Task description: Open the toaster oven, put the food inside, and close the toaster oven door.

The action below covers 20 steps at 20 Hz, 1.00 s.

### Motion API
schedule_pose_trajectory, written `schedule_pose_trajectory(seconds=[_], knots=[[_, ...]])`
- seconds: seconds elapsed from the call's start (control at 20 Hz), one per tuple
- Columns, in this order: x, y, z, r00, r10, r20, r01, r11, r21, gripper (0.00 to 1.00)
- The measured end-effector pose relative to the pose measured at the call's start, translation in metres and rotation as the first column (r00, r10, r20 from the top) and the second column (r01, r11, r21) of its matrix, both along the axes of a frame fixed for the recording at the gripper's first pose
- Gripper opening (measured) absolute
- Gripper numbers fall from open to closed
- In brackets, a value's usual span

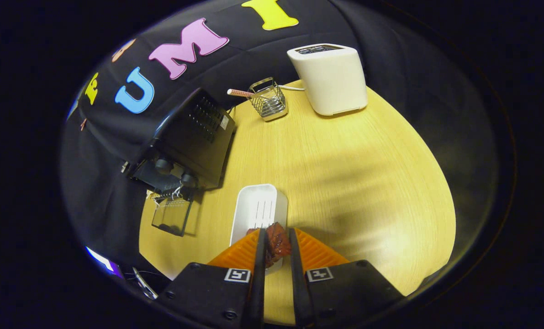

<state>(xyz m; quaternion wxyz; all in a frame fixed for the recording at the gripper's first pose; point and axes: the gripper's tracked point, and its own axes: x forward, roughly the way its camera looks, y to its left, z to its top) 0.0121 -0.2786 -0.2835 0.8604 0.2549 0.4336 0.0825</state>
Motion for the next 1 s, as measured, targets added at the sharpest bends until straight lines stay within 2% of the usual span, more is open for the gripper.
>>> schedule_pose_trajectory(seconds=[0.05,0.3,0.5,1.0], knots=[[0.001,0.0,0.001,1.0,-0.004,-0.006,0.004,1.0,0.015,0.25],[0.007,0.007,0.016,0.999,-0.037,-0.001,0.037,0.998,0.051,0.16],[0.005,0.012,0.034,0.999,-0.026,0.033,0.025,0.999,0.031,0.15],[-0.001,0.018,0.094,0.981,-0.142,0.134,0.152,0.986,-0.065,0.15]])
